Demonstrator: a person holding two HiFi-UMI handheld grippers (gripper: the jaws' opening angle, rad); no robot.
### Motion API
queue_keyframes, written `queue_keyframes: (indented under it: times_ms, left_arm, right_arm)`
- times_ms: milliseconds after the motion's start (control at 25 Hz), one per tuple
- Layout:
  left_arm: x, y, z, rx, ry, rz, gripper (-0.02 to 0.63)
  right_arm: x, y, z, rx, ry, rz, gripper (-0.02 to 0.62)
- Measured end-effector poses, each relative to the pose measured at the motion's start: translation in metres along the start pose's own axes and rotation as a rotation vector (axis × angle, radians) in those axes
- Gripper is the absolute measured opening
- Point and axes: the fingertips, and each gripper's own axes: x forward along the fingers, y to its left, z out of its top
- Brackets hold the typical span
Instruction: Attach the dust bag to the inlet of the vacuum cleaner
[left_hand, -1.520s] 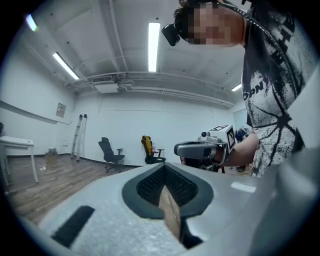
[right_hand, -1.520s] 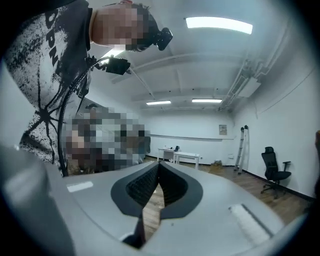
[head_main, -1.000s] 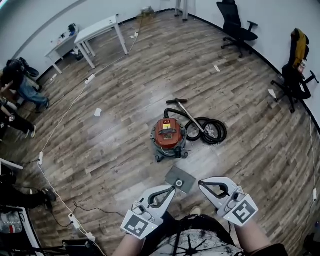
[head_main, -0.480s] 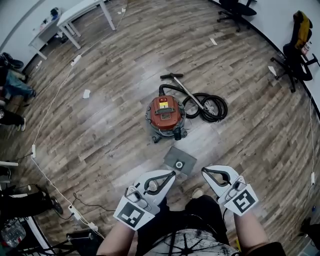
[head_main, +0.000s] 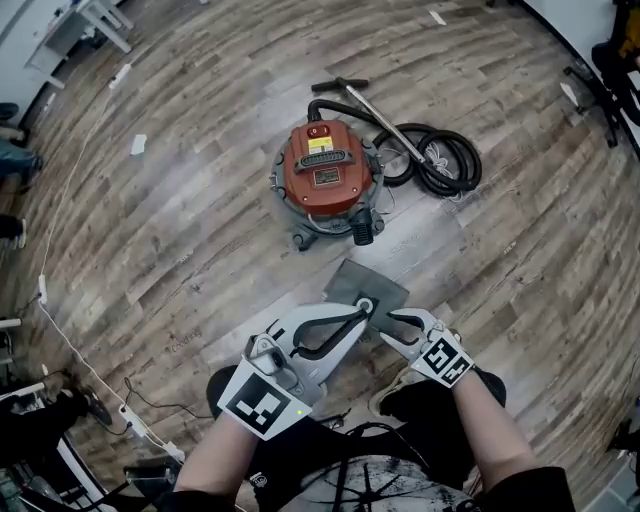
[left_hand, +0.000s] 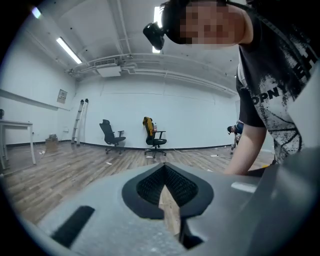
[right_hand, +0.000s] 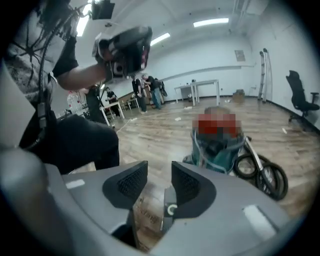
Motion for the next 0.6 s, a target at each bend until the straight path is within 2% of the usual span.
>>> queue_keyframes:
  times_ms: [160, 320, 440, 600]
  left_arm:
    - [0.041, 0.018, -0.086, 0.039, -0.029, -0.031, 0.003]
    - [0.071, 0.028, -0.156, 0.051, -0.028, -0.042, 0.003]
    - [0.084, 0.025, -0.188, 0.044, -0.009, -0.038, 0.003]
    - [0.083, 0.024, -0.212, 0.017, 0.016, -0.019, 0.003]
  right_arm:
    - [0.099, -0.025, -0.168, -0.008, 0.254, 0.005, 0.216]
    - [0.176, -0.017, -0.308, -0.046, 0.518, 0.083, 0.221]
    - [0.194, -0.018, -0.375, -0.127, 0.678, 0.105, 0.222]
    - [0.199, -0.022, -0.403, -0.179, 0.764, 0.090, 0.201]
